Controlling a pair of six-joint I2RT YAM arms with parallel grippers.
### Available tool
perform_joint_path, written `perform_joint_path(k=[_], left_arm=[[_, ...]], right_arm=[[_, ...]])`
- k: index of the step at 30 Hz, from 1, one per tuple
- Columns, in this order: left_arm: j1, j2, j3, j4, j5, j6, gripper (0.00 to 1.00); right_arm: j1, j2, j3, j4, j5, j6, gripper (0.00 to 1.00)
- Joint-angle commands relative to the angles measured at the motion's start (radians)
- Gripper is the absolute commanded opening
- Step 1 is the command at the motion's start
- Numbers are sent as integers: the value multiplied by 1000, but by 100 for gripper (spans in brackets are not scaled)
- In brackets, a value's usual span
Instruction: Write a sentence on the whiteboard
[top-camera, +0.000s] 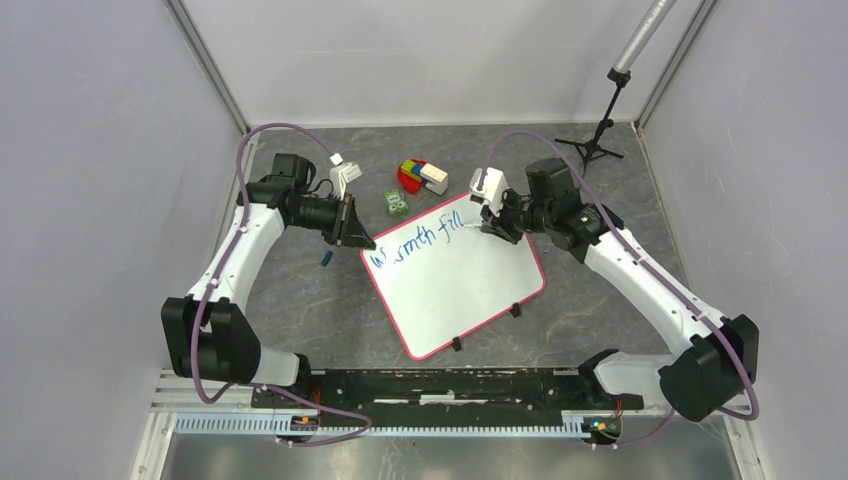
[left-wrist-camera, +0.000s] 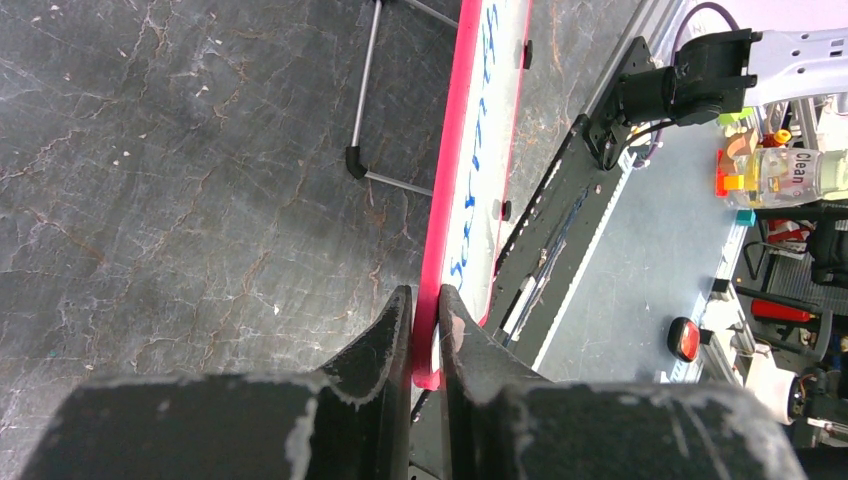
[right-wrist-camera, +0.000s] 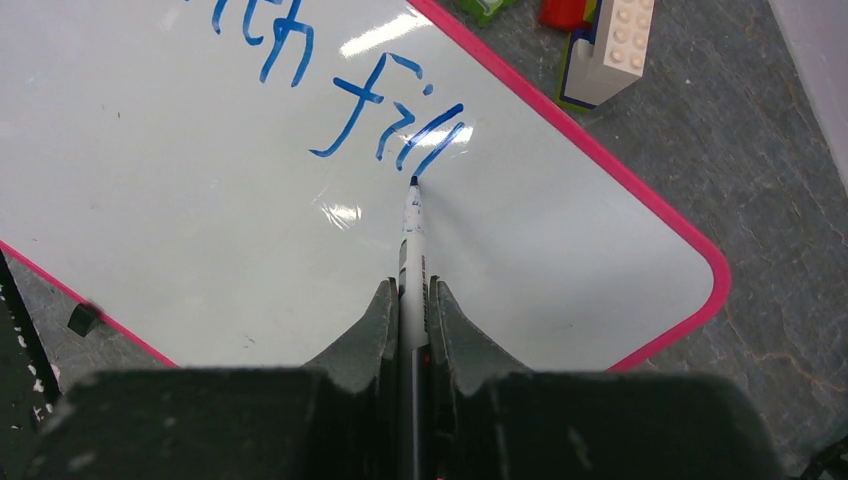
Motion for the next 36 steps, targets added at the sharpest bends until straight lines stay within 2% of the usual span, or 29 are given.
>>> perform_joint_path(k=[1, 7, 36], left_arm=[[-3, -15, 0, 17, -32, 28, 2], [-4, -21, -3, 18, -32, 27, 2], [-3, -13, -3, 18, -39, 29, 2]], right_arm=[[-1, -20, 33, -24, 18, -19, 0], [-4, -17, 96, -7, 49, -8, 0], [-3, 44, 81, 29, 17, -6, 0]])
